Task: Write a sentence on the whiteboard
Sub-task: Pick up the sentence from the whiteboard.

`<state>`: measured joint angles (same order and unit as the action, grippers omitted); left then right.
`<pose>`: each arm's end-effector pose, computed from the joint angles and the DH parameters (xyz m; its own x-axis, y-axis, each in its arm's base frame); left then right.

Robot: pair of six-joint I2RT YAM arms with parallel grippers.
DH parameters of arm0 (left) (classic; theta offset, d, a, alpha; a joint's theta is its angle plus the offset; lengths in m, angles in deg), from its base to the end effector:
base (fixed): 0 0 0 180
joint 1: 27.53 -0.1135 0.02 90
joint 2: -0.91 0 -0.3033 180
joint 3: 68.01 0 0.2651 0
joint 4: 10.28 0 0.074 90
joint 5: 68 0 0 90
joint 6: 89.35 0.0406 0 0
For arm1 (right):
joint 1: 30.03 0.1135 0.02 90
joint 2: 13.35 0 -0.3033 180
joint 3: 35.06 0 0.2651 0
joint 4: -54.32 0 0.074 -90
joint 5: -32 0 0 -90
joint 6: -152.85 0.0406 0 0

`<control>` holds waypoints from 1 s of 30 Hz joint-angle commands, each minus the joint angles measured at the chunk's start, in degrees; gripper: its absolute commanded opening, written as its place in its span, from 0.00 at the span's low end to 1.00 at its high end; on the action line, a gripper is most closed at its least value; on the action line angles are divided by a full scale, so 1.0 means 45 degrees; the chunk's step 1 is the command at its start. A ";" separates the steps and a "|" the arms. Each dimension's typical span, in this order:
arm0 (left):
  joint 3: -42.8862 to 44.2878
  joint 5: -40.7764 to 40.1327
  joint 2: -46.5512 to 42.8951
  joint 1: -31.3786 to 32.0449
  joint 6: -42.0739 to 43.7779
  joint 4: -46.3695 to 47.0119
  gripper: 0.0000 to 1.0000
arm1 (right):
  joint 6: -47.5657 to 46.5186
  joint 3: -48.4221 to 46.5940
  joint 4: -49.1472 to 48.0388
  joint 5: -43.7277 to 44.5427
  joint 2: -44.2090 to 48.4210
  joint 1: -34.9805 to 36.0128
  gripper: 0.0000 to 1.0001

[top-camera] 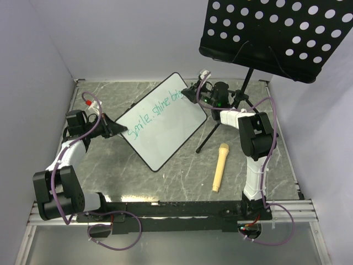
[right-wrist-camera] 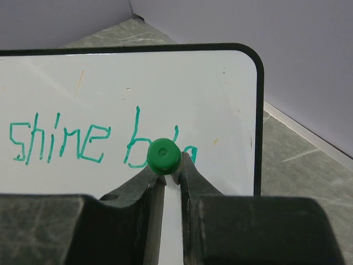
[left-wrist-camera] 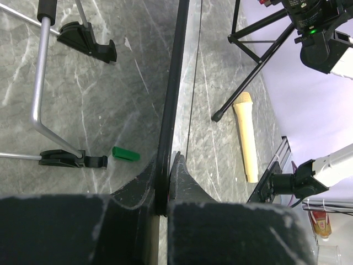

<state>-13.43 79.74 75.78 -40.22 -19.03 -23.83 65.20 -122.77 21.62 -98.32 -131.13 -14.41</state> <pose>0.2699 0.0256 0.2611 -0.7028 -0.3425 -0.6235 0.3518 0.5944 -0.7231 0.4702 0.1588 0.2538 0.0102 0.0353 -0.9993 -0.8289 0.5593 0.0113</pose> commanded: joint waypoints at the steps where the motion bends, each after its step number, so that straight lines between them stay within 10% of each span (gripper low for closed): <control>1: -0.0139 -0.2830 0.0120 -0.0013 0.2714 0.0358 0.01 | 0.0278 -0.0815 -0.0218 -0.0338 0.0684 0.0201 0.00; 30: -0.0139 -0.2459 0.0178 -0.0013 0.2928 0.0339 0.01 | -0.0249 -0.4177 0.1677 0.0346 -0.1288 -0.0111 0.00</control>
<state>-13.43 80.44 75.78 -40.22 -18.88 -23.55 64.87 -138.40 29.38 -96.83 -136.00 -14.54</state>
